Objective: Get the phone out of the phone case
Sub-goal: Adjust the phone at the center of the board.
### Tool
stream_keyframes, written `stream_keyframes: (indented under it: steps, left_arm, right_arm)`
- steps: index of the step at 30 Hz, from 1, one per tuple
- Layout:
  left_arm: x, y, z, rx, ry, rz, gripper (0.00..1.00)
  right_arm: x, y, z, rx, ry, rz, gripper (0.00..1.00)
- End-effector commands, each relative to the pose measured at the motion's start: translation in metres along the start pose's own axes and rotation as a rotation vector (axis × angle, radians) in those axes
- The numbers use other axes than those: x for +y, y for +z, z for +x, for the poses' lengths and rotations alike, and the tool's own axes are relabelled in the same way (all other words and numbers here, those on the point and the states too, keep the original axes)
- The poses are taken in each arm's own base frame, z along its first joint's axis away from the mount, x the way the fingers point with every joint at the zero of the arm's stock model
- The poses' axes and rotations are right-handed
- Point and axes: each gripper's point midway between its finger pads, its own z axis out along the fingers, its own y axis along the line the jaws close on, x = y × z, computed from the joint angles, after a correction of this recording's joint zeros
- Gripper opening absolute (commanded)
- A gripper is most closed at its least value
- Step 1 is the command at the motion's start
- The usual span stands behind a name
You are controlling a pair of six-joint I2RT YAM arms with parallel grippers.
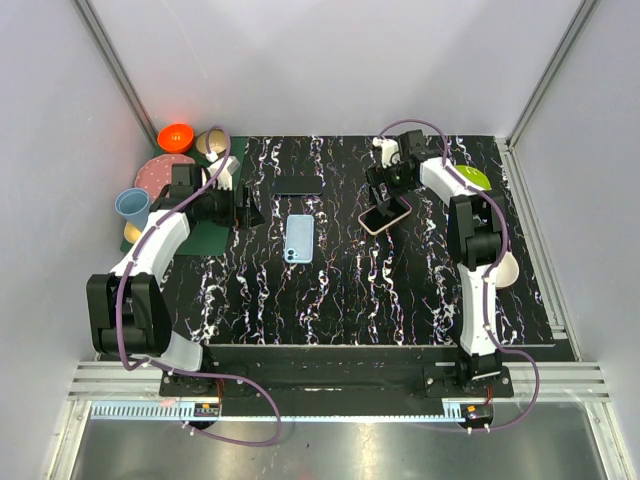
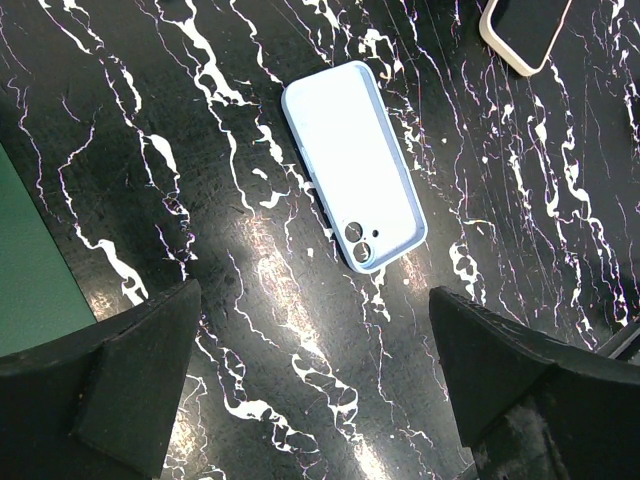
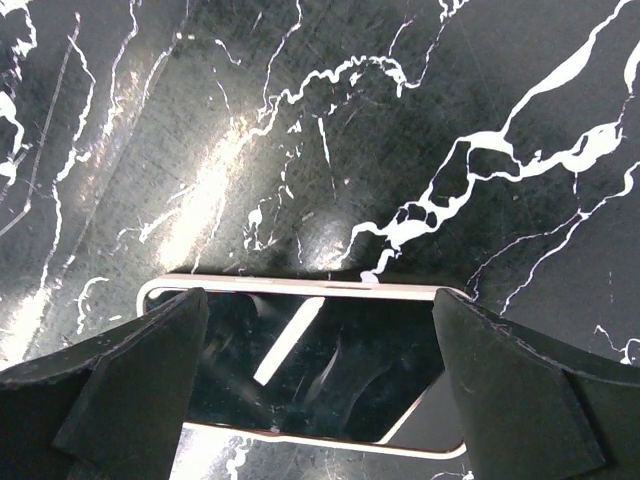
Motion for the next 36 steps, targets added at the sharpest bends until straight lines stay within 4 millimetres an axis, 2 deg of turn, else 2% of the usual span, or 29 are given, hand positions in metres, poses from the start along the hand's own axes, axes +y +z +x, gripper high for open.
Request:
stream_keyframes:
  steps: [1, 13, 20, 24, 28, 33, 34, 36]
  left_arm:
    - [-0.003, 0.0, -0.01, -0.038, 0.013, 0.024, 0.99]
    - [-0.001, 0.002, -0.009, -0.031, 0.007, 0.026, 0.99]
    - [-0.003, 0.002, -0.008, -0.03, 0.007, 0.032, 0.99]
    - [-0.003, 0.003, -0.007, -0.026, 0.005, 0.036, 0.99]
    - [-0.003, 0.002, -0.007, -0.027, 0.002, 0.038, 0.99]
    - [-0.004, 0.003, -0.007, -0.026, 0.003, 0.042, 0.99]
    - [-0.004, 0.003, -0.007, -0.026, 0.002, 0.044, 0.99]
    - [-0.005, 0.002, -0.007, -0.026, 0.002, 0.045, 0.99]
  right_arm:
    - [0.002, 0.001, -0.02, -0.057, 0.019, -0.032, 1.0]
    - [0.009, 0.001, -0.034, -0.081, 0.065, -0.074, 1.0]
    - [-0.001, 0.009, -0.009, 0.032, 0.104, -0.025, 1.0]
    - [0.001, 0.007, 0.004, 0.072, 0.106, -0.028, 1.0]
    - [0.007, -0.001, 0.013, 0.105, 0.102, -0.043, 1.0]
    - [0.015, -0.022, 0.024, 0.116, 0.098, -0.064, 1.0]
    - [0.018, -0.023, 0.032, 0.132, 0.103, -0.075, 1.0]
    - [0.023, -0.034, 0.033, 0.124, 0.09, -0.086, 1.0]
